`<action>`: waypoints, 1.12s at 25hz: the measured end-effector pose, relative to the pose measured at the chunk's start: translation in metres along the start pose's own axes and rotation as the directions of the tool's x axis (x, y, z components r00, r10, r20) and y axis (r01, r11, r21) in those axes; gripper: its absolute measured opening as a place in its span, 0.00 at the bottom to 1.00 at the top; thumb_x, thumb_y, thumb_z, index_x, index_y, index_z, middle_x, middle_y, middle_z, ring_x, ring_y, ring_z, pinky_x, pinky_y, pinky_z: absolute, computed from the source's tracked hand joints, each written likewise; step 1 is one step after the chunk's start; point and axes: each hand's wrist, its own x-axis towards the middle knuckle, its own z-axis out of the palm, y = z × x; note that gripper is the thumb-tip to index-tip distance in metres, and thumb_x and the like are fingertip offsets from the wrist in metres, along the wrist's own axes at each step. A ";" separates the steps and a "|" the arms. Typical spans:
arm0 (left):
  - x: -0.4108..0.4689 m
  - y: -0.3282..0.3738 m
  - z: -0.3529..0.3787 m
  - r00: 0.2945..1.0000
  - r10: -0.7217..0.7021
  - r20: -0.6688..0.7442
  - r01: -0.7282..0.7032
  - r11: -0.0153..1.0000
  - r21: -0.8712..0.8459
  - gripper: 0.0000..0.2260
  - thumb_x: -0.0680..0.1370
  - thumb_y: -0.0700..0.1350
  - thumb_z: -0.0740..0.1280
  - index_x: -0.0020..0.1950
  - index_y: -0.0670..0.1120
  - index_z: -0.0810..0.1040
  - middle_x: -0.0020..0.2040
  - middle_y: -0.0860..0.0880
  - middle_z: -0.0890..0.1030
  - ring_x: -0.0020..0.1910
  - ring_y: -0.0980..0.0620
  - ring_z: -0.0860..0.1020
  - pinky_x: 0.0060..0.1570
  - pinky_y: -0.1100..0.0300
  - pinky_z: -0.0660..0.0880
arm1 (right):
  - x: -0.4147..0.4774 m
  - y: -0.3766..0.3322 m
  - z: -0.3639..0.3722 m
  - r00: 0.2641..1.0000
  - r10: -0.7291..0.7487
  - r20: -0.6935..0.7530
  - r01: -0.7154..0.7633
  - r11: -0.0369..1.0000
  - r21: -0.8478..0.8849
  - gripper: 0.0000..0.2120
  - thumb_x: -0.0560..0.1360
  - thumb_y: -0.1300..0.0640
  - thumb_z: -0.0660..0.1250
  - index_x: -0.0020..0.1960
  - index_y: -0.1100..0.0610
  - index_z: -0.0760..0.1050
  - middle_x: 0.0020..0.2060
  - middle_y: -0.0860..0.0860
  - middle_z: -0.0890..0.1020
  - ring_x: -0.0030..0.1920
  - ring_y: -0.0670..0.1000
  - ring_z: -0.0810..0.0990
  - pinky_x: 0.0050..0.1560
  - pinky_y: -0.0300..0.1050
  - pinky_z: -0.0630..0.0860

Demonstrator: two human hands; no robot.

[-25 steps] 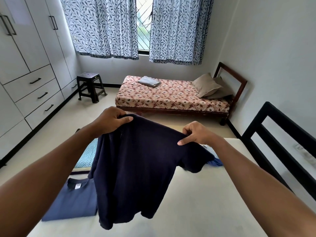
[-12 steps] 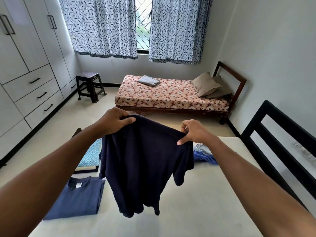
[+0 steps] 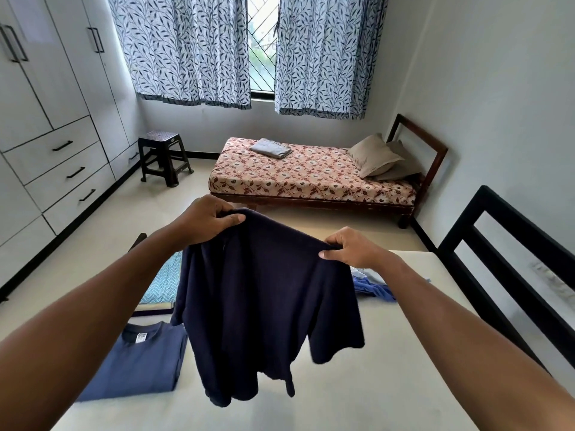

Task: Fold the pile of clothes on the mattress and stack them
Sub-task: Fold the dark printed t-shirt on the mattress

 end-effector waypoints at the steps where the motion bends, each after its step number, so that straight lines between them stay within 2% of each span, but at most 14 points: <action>1: 0.000 -0.001 0.001 1.000 0.002 0.018 -0.003 1.000 0.005 0.21 0.80 0.49 0.72 0.29 0.46 0.74 0.23 0.58 0.69 0.26 0.58 0.66 0.32 0.58 0.63 | 0.000 -0.001 0.000 1.000 -0.007 -0.017 0.007 1.000 -0.024 0.03 0.76 0.53 0.76 0.44 0.49 0.85 0.38 0.50 0.86 0.38 0.46 0.81 0.44 0.48 0.78; 5: -0.003 -0.003 0.008 0.996 0.014 0.085 -0.015 1.000 0.016 0.20 0.80 0.50 0.72 0.30 0.44 0.76 0.24 0.57 0.68 0.26 0.58 0.65 0.33 0.56 0.63 | 0.003 -0.004 0.000 1.000 -0.006 -0.011 0.005 0.997 -0.082 0.09 0.68 0.50 0.83 0.38 0.48 0.83 0.33 0.46 0.83 0.34 0.44 0.78 0.38 0.40 0.73; 7: -0.008 -0.001 0.010 0.996 0.029 0.088 -0.029 1.000 0.001 0.20 0.80 0.49 0.73 0.30 0.45 0.76 0.24 0.57 0.68 0.26 0.58 0.65 0.33 0.57 0.63 | 0.001 -0.006 0.000 0.999 -0.012 -0.037 0.010 0.998 -0.058 0.16 0.62 0.47 0.86 0.33 0.51 0.80 0.30 0.44 0.79 0.32 0.45 0.75 0.35 0.41 0.71; 9: -0.013 0.004 0.006 0.997 0.049 0.058 -0.046 0.998 -0.052 0.19 0.80 0.47 0.72 0.29 0.49 0.77 0.24 0.58 0.68 0.26 0.58 0.66 0.31 0.60 0.64 | 0.003 -0.006 -0.003 0.979 -0.064 -0.194 0.073 0.996 0.041 0.26 0.57 0.44 0.87 0.31 0.55 0.72 0.28 0.45 0.74 0.31 0.46 0.69 0.35 0.46 0.66; 11: -0.013 0.006 -0.002 0.998 0.059 -0.021 -0.061 0.992 -0.112 0.21 0.80 0.46 0.72 0.27 0.54 0.77 0.24 0.59 0.69 0.25 0.59 0.66 0.28 0.65 0.62 | 0.006 -0.005 -0.005 0.951 -0.063 -0.301 0.113 0.982 0.153 0.30 0.56 0.42 0.87 0.33 0.56 0.68 0.29 0.45 0.72 0.32 0.47 0.68 0.36 0.47 0.64; 15: -0.007 -0.002 -0.006 0.996 0.075 -0.054 -0.073 0.997 0.034 0.20 0.79 0.48 0.74 0.28 0.50 0.75 0.24 0.57 0.69 0.25 0.58 0.66 0.30 0.61 0.62 | 0.002 -0.004 -0.006 0.973 -0.043 -0.229 0.061 0.995 0.073 0.29 0.57 0.39 0.86 0.34 0.55 0.72 0.30 0.45 0.75 0.33 0.46 0.72 0.38 0.46 0.68; 17: -0.009 -0.010 0.001 0.997 0.041 -0.059 -0.037 0.998 0.056 0.20 0.79 0.49 0.73 0.29 0.47 0.75 0.24 0.57 0.69 0.26 0.58 0.67 0.31 0.58 0.63 | -0.002 -0.011 -0.015 0.972 -0.050 -0.230 0.098 0.974 0.203 0.27 0.58 0.39 0.86 0.35 0.58 0.75 0.31 0.47 0.78 0.33 0.46 0.75 0.38 0.45 0.71; 19: -0.010 -0.016 0.007 0.997 0.028 -0.073 -0.025 0.999 0.040 0.19 0.79 0.50 0.74 0.30 0.48 0.75 0.24 0.57 0.70 0.26 0.58 0.68 0.32 0.58 0.64 | -0.007 -0.018 -0.028 0.987 -0.076 -0.142 0.115 0.952 0.285 0.24 0.63 0.41 0.84 0.36 0.60 0.78 0.31 0.50 0.79 0.33 0.47 0.76 0.36 0.42 0.73; 20: -0.011 -0.017 0.009 0.998 0.035 -0.049 -0.033 0.999 0.025 0.16 0.79 0.50 0.74 0.32 0.51 0.78 0.25 0.58 0.72 0.27 0.58 0.69 0.32 0.60 0.65 | -0.010 -0.020 -0.034 0.992 -0.086 -0.091 0.107 0.958 0.264 0.21 0.66 0.42 0.83 0.36 0.58 0.80 0.32 0.50 0.79 0.33 0.46 0.77 0.37 0.41 0.73; 22: -0.016 -0.021 0.010 0.998 0.011 0.061 -0.008 0.999 -0.043 0.03 0.77 0.49 0.77 0.44 0.54 0.85 0.29 0.60 0.77 0.30 0.62 0.73 0.35 0.68 0.68 | -0.012 -0.011 -0.043 0.996 -0.064 -0.067 0.069 0.994 0.080 0.11 0.71 0.47 0.81 0.36 0.50 0.83 0.32 0.45 0.82 0.35 0.45 0.79 0.40 0.42 0.74; 24: -0.019 -0.035 0.007 0.976 -0.088 0.199 0.102 0.993 -0.059 0.09 0.76 0.46 0.78 0.55 0.50 0.86 0.39 0.57 0.83 0.39 0.62 0.79 0.43 0.69 0.73 | -0.014 0.010 -0.045 0.969 -0.007 -0.247 -0.037 0.984 -0.174 0.09 0.74 0.49 0.78 0.36 0.44 0.82 0.34 0.43 0.83 0.41 0.48 0.82 0.43 0.46 0.75; 25: -0.020 -0.046 0.005 0.961 -0.164 0.223 0.168 0.986 0.001 0.10 0.76 0.44 0.77 0.57 0.48 0.85 0.45 0.52 0.85 0.45 0.58 0.81 0.48 0.64 0.75 | -0.018 0.021 -0.043 0.925 0.060 -0.376 -0.146 0.968 -0.204 0.07 0.75 0.49 0.76 0.39 0.46 0.83 0.36 0.44 0.83 0.44 0.51 0.83 0.45 0.48 0.77; 26: -0.022 -0.059 0.004 0.952 -0.226 0.208 0.211 0.973 0.093 0.08 0.78 0.44 0.75 0.56 0.45 0.86 0.48 0.48 0.85 0.49 0.52 0.82 0.50 0.58 0.76 | -0.022 0.032 -0.040 0.859 0.138 -0.493 -0.246 0.956 -0.162 0.05 0.76 0.50 0.74 0.42 0.48 0.84 0.39 0.47 0.84 0.46 0.54 0.83 0.46 0.49 0.79; 28: -0.029 -0.079 0.005 0.950 -0.305 0.069 0.278 0.925 0.261 0.05 0.79 0.43 0.73 0.48 0.42 0.86 0.43 0.44 0.84 0.47 0.43 0.81 0.47 0.53 0.74 | -0.033 0.051 -0.033 0.732 0.261 -0.629 -0.372 0.927 -0.047 0.07 0.78 0.50 0.70 0.46 0.51 0.85 0.42 0.51 0.85 0.47 0.58 0.83 0.46 0.51 0.80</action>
